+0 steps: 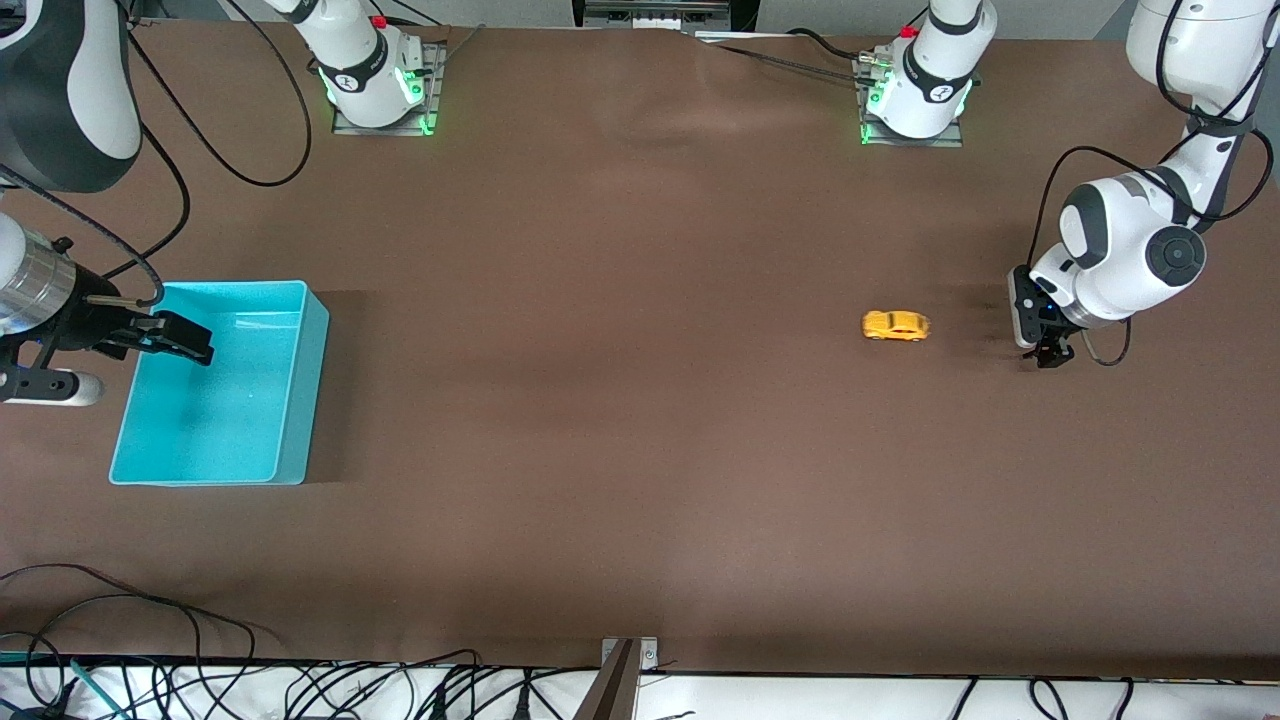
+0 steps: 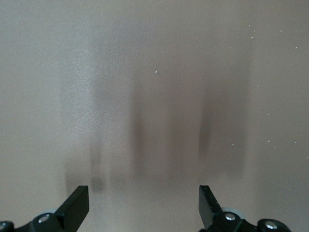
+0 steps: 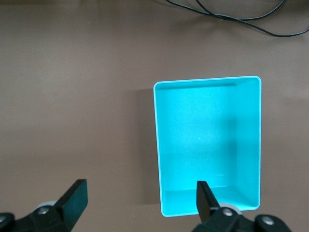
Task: Wind up and store yellow beetle car
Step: 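Open the left gripper, releasing the car to roll toward the bin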
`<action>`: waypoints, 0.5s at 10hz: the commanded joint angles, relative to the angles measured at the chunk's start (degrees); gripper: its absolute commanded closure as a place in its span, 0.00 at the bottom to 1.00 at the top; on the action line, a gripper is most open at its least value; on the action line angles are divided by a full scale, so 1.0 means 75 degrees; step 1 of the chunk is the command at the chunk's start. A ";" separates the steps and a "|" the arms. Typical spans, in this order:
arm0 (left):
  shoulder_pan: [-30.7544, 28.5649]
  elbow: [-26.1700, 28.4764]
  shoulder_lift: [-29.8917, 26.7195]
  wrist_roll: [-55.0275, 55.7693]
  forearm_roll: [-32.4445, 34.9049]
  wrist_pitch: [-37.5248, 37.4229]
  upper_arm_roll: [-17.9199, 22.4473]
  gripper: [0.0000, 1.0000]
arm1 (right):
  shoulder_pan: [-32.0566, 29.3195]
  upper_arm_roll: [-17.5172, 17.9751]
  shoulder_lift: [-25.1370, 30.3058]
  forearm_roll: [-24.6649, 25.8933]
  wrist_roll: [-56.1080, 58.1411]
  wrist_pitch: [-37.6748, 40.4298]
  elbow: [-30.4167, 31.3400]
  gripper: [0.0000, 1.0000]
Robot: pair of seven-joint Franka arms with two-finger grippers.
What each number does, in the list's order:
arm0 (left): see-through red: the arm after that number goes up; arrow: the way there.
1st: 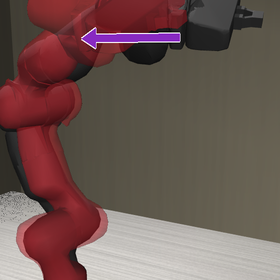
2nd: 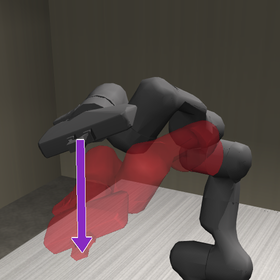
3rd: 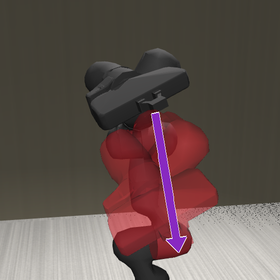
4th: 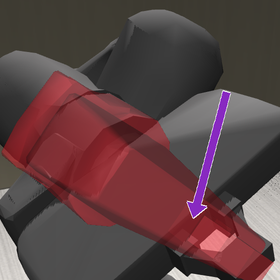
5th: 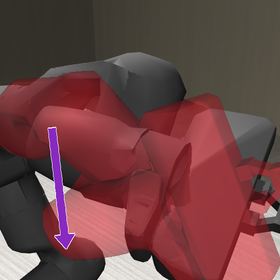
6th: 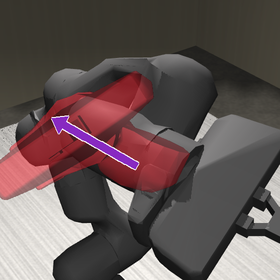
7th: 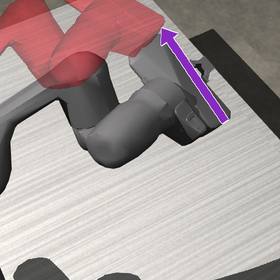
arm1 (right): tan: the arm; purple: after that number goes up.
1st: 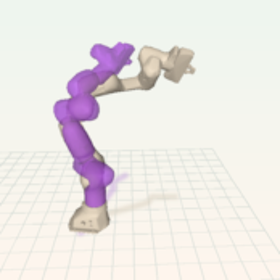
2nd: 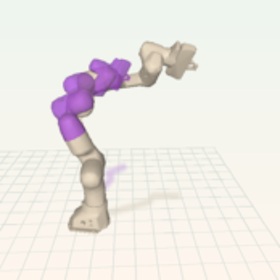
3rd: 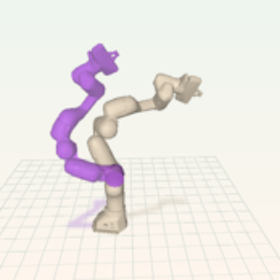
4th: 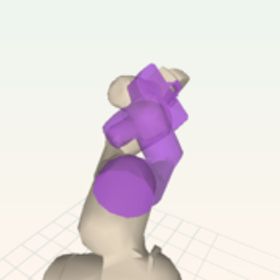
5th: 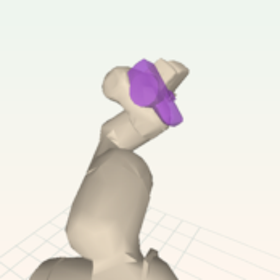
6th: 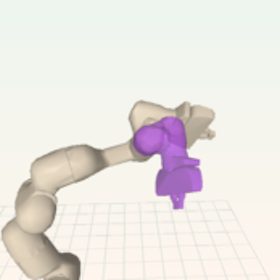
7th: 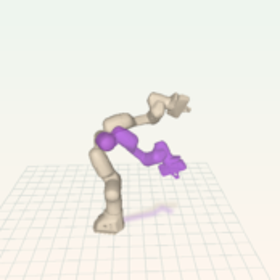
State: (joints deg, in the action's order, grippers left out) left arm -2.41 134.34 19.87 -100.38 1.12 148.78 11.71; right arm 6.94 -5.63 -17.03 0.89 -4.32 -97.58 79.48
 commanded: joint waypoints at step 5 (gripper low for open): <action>0.0041 -0.0089 -0.0912 0.0095 -0.0172 -0.0406 -0.0027 0.00 | 0.0000 0.0000 0.0067 -0.0130 0.0026 -0.0114 0.0137 0.00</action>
State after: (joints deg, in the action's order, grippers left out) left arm -2.33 133.13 17.99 -99.56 1.11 148.44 11.54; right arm 6.94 -5.63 -17.06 0.88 -4.32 -97.59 79.51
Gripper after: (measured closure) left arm 0.000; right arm 0.000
